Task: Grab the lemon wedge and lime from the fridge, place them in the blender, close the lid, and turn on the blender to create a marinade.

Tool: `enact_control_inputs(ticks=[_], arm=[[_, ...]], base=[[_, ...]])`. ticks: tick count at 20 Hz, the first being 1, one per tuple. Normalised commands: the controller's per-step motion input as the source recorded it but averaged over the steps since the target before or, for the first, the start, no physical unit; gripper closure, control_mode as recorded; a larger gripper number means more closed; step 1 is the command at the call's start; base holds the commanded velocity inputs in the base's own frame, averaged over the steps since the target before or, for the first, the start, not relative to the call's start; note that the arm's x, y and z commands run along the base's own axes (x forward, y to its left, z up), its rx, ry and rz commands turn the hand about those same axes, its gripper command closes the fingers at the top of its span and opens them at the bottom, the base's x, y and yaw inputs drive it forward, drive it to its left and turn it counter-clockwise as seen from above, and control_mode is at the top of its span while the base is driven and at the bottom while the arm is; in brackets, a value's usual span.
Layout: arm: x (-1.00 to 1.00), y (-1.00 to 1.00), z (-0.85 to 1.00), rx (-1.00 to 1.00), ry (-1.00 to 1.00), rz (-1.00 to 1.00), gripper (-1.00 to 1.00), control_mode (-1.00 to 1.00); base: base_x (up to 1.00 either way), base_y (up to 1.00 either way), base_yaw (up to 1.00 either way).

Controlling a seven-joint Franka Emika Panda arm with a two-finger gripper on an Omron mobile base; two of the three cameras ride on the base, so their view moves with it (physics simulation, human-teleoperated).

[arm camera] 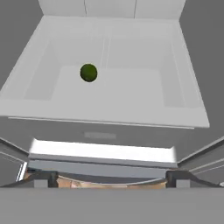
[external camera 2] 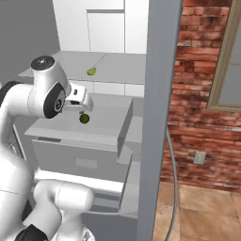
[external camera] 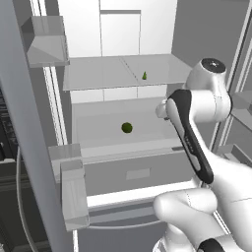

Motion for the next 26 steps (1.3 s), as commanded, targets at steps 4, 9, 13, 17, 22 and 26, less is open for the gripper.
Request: enact_control_inputs(ticks=[4, 9, 13, 17, 22, 26], arm=[[-0.02, 0.03, 0.57, 0.00, -0.34, -0.05, -1.00, -1.00], [0.02, 0.03, 0.86, 0.02, -0.29, -0.06, -1.00, -1.00], [0.34, 0.16, 0.83, 0.11, -0.07, -0.08, -1.00, -1.00], [0.86, 0.23, 0.48, 0.10, 0.07, -0.04, -1.00, -1.00], [0.74, 0.10, 0.02, 0.08, 0.31, 0.00, -1.00, -1.00], [0.09, 0.05, -0.14, 0.00, 0.01, 0.01, -1.00, -1.00]], base=[[0.00, 0.00, 0.00], [0.00, 0.00, 0.00], [0.00, 0.00, 0.00], [0.00, 0.00, 0.00], [0.00, 0.00, 0.00], [0.00, 0.00, 0.00]])
